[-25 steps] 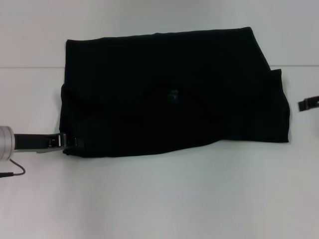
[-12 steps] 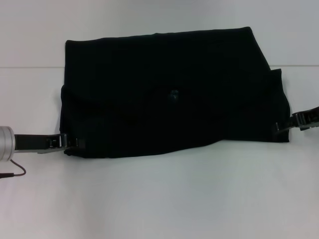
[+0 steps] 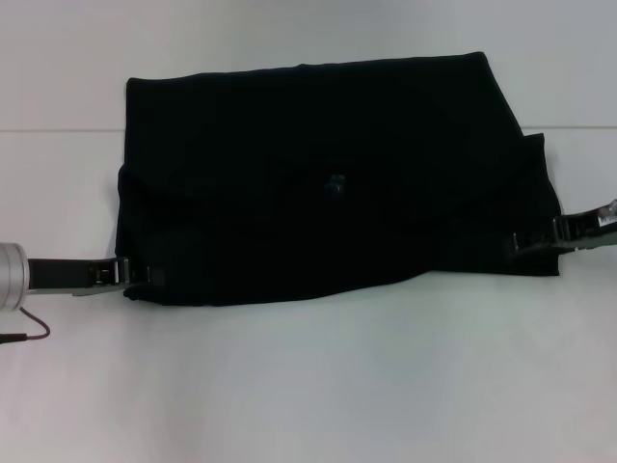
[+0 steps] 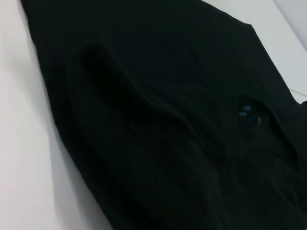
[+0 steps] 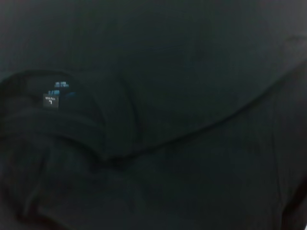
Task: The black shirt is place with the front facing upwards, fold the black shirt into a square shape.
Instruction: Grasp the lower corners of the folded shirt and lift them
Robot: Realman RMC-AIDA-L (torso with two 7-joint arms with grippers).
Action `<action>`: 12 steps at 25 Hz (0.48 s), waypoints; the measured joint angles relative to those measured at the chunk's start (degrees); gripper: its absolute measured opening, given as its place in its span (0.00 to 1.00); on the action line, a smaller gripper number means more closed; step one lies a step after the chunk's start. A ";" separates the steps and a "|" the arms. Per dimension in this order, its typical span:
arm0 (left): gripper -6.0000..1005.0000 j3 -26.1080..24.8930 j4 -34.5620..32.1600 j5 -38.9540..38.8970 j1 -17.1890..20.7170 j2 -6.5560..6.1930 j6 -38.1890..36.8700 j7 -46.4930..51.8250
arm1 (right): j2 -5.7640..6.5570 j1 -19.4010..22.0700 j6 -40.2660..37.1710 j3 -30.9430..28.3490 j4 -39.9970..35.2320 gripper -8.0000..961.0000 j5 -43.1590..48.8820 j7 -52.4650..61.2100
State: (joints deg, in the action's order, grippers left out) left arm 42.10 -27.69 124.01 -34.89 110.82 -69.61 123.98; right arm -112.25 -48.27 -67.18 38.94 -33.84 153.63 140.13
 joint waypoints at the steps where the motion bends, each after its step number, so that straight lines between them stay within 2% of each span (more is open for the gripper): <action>1: 0.03 0.00 0.00 0.00 0.00 0.00 0.00 0.01 | 0.00 -0.04 0.28 0.09 0.40 0.98 0.00 0.04; 12: 0.04 0.00 0.00 0.00 -0.26 -0.10 0.00 0.12 | 0.08 -0.10 0.81 -0.20 1.22 0.95 -0.03 0.57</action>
State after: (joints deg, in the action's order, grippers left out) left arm 42.10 -27.69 124.01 -35.15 110.72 -69.61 124.10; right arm -112.17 -48.38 -66.36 38.74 -32.62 153.60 140.71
